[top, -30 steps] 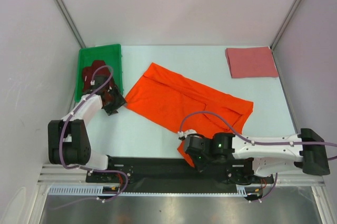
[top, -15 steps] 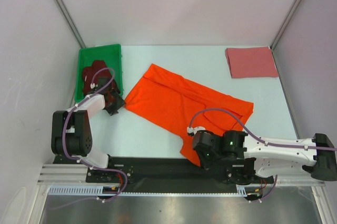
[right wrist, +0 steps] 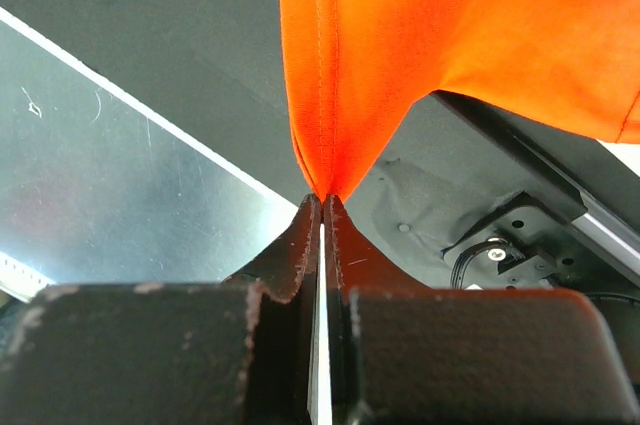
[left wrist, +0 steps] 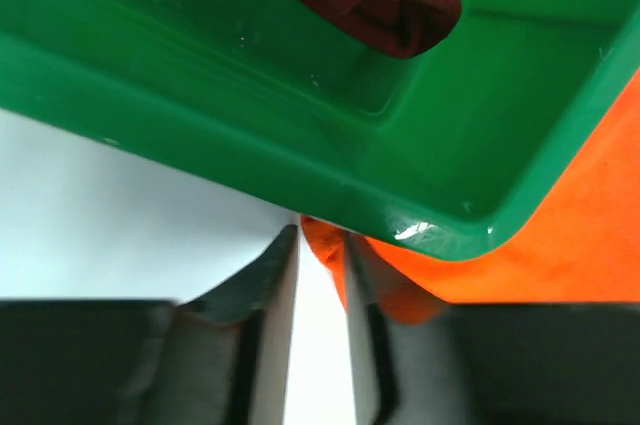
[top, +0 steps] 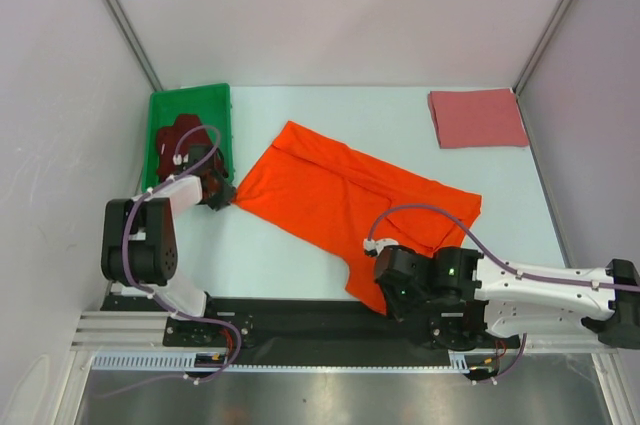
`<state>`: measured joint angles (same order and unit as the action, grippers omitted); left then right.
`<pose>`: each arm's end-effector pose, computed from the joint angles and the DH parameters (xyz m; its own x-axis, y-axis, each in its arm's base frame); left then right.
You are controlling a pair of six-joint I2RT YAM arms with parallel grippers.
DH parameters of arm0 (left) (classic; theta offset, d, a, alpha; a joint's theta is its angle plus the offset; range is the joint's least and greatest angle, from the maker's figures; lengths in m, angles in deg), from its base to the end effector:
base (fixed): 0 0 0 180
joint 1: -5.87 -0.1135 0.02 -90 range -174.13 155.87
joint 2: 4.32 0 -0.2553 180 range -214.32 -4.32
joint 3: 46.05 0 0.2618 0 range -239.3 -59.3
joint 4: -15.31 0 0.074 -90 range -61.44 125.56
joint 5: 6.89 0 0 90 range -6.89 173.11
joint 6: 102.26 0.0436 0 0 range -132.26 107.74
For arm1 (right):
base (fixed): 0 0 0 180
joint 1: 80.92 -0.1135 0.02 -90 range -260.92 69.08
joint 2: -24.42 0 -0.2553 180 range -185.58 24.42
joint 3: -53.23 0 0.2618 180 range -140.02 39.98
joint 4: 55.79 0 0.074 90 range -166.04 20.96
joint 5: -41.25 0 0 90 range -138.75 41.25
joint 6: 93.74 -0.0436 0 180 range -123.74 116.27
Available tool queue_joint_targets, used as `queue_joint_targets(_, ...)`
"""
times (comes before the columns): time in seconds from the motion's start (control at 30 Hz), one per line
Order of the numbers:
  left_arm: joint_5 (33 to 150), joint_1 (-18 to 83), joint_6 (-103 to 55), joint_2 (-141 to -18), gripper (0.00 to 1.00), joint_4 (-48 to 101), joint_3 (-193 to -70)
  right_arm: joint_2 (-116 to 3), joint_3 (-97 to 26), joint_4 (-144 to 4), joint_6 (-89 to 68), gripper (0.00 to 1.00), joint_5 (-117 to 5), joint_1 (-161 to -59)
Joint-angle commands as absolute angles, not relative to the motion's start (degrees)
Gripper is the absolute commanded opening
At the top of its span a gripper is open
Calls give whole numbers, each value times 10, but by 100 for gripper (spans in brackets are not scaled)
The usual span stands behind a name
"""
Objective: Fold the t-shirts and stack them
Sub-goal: Fold the tshirt
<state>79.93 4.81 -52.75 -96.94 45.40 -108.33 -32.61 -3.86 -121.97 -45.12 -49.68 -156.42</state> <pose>0.3155 0.0083 0.1341 -0.6316 -0.6601 -0.4066 -0.5995 0.7484 -0.2837 0.0470 0.1846 0.2204 -0.8128 -0.5030 -0.2939 -0.5762 0.7683 0.2787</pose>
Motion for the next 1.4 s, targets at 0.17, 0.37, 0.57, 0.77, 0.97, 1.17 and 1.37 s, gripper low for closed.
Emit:
queue_joint_targets(0.17, 792, 48, -501, -1000, 0, 462, -1134, -288, -53, -1248, -470, 0, -488, -1557)
queue_joint_targets(0.37, 754, 73, -444, -979, 0, 503, -1161, -281, -82, -1280, -457, 0, -472, -1432)
queue_joint_targets(0.57, 726, 104, -391, -985, 0, 563, -1241, -287, -99, -1280, -377, 0, -544, -1261)
queue_joint_targets(0.77, 684, 140, -360, -1032, 0, 617, -1340, -314, -135, -1314, -300, 0, -584, -1101)
queue_joint_targets(0.97, 691, 150, -357, -1076, 0, 639, -1410, -369, -192, -1333, -269, 0, -598, -1000)
queue_joint_targets(1.17, 702, 162, -357, -1151, 0, 670, -1497, -409, -215, -1319, -241, 0, -624, -922)
queue_joint_targets(1.37, 710, 173, -355, -1208, 0, 685, -1566, -453, -244, -1321, -206, 0, -625, -867)
